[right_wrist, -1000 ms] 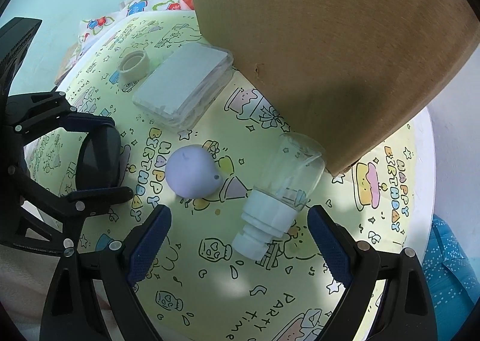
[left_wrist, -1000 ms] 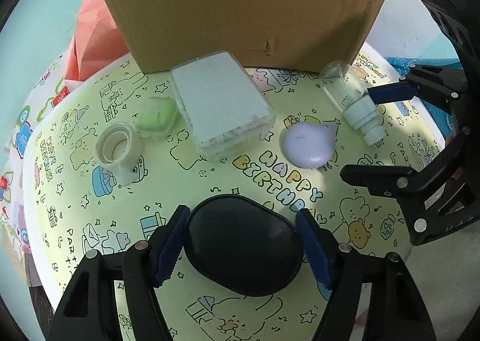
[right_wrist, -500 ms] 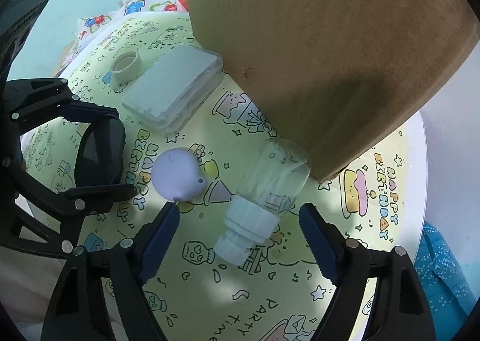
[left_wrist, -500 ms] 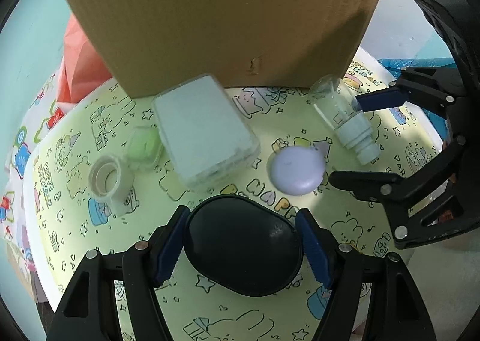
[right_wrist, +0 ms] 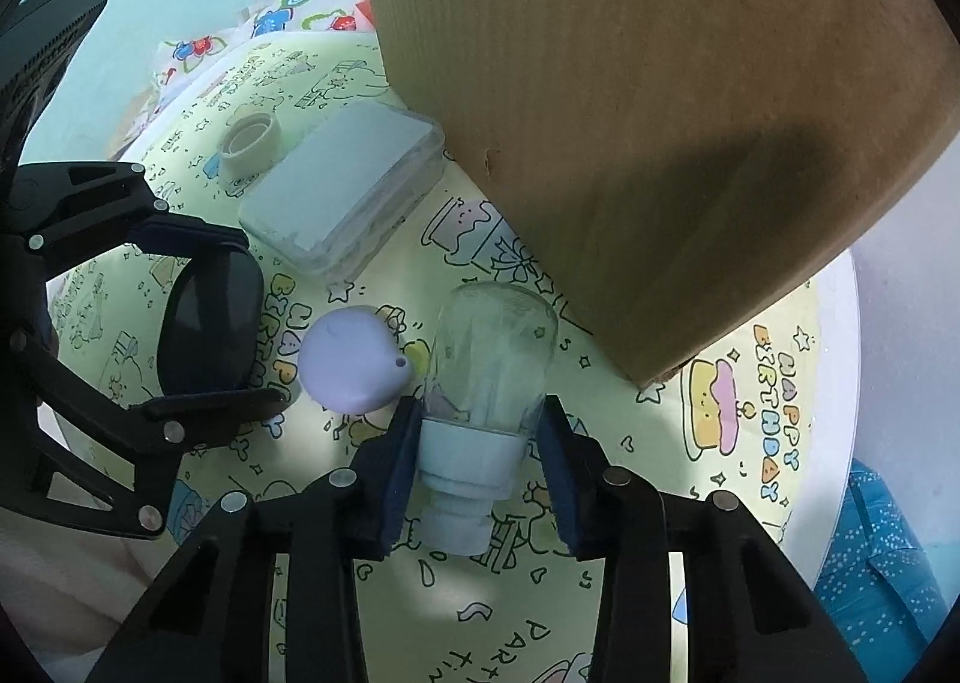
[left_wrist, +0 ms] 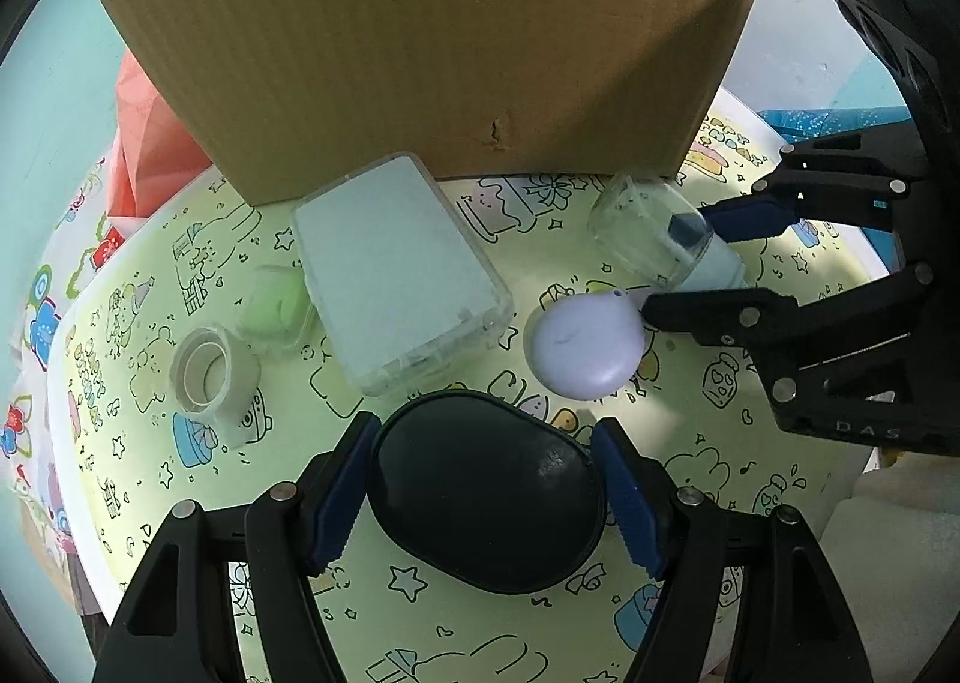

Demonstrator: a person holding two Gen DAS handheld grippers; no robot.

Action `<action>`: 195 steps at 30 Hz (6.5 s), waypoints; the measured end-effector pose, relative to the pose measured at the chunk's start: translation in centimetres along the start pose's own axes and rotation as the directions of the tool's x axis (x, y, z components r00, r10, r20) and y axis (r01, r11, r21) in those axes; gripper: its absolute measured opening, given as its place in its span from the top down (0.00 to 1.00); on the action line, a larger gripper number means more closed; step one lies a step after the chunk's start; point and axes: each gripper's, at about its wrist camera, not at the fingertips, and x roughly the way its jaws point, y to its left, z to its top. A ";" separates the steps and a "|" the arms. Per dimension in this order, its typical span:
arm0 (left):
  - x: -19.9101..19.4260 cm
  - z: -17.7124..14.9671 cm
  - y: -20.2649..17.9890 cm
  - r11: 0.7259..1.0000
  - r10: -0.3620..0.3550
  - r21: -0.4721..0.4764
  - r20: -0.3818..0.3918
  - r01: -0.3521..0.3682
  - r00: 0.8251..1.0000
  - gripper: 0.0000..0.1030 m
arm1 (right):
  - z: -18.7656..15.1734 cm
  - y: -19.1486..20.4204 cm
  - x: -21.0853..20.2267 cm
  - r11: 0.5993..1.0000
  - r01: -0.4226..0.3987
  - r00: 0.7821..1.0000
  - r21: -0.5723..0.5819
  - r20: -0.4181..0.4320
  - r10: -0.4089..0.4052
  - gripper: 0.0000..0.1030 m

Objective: Organize objects
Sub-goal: 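Grasp the clear bottle with the right tool while the left tool holds the black object, then lift the black object and bottle with both tools toward the cardboard box, then lower both objects into the box and open both tools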

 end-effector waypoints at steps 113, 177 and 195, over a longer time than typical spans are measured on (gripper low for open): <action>-17.1 5.2 -2.5 0.960 -0.018 0.278 0.161 -0.028 0.987 0.29 | -0.6 3.0 -20.6 0.989 0.149 0.951 -0.001 0.273 -0.143 0.61; -10.3 16.3 -0.7 0.937 -0.095 0.348 0.144 0.039 0.985 0.29 | 8.2 -4.5 -18.7 0.971 0.237 0.939 0.012 0.252 -0.232 0.61; -9.7 17.3 -1.0 0.924 -0.079 0.382 0.161 0.012 0.984 0.28 | 9.5 -4.7 -17.4 0.963 0.267 0.932 0.025 0.250 -0.264 0.61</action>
